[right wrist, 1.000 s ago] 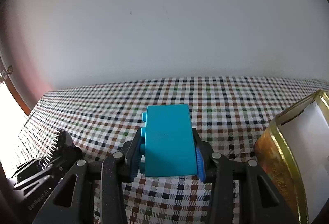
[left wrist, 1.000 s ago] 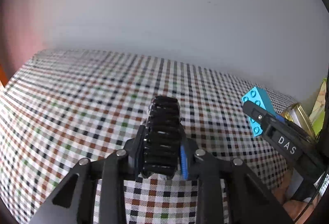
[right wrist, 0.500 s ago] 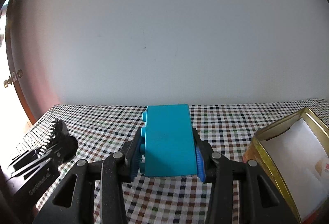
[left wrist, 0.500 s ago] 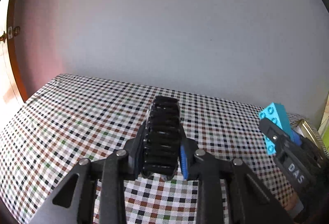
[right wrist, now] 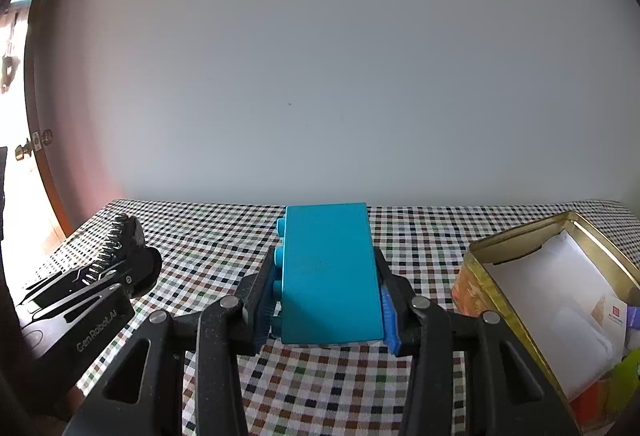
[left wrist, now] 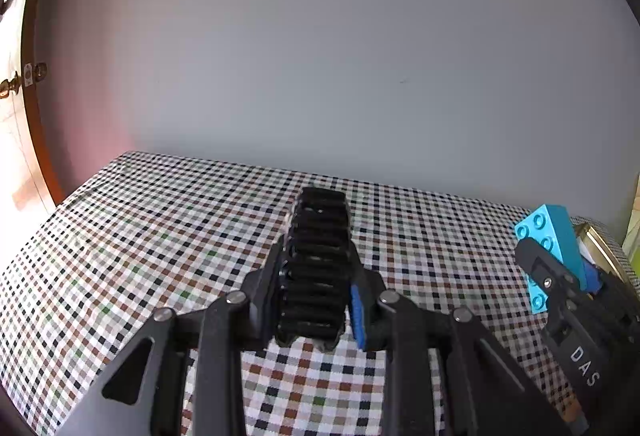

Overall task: Organize rigid objects
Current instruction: 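Lift and carry the black clip and cyan brick over the gold tin with both tools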

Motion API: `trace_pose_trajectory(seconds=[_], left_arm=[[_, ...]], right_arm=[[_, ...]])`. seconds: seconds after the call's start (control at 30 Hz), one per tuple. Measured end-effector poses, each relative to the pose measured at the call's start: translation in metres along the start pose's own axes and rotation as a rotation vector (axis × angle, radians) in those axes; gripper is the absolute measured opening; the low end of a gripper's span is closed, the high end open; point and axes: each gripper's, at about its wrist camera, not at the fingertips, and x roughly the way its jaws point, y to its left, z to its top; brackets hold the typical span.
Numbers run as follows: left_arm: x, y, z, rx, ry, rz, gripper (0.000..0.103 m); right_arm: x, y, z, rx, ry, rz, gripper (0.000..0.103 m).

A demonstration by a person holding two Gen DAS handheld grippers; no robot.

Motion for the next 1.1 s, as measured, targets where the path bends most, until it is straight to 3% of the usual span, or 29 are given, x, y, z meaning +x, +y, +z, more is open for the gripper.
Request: trace_pose_trajectory(seconds=[0.17,0.27,1.1], left_arm=[[-0.012,-0.007,-0.004,0.007,-0.006,0.008,0.027],[-0.043,-0.036,-0.009,0.005,-0.011,0.013,0.027],[-0.089,-0.065,-0.041,-0.027,-0.053,0.023,0.027]], right_arm=[[-0.01,0.003,-0.009,-0.002,-0.002,0.003,0.046],[-0.016,0.004,-0.011,-0.008,-0.003,0.006,0.046],[-0.052,-0.037,-0.045,-0.043,-0.013,0.036,0.046]])
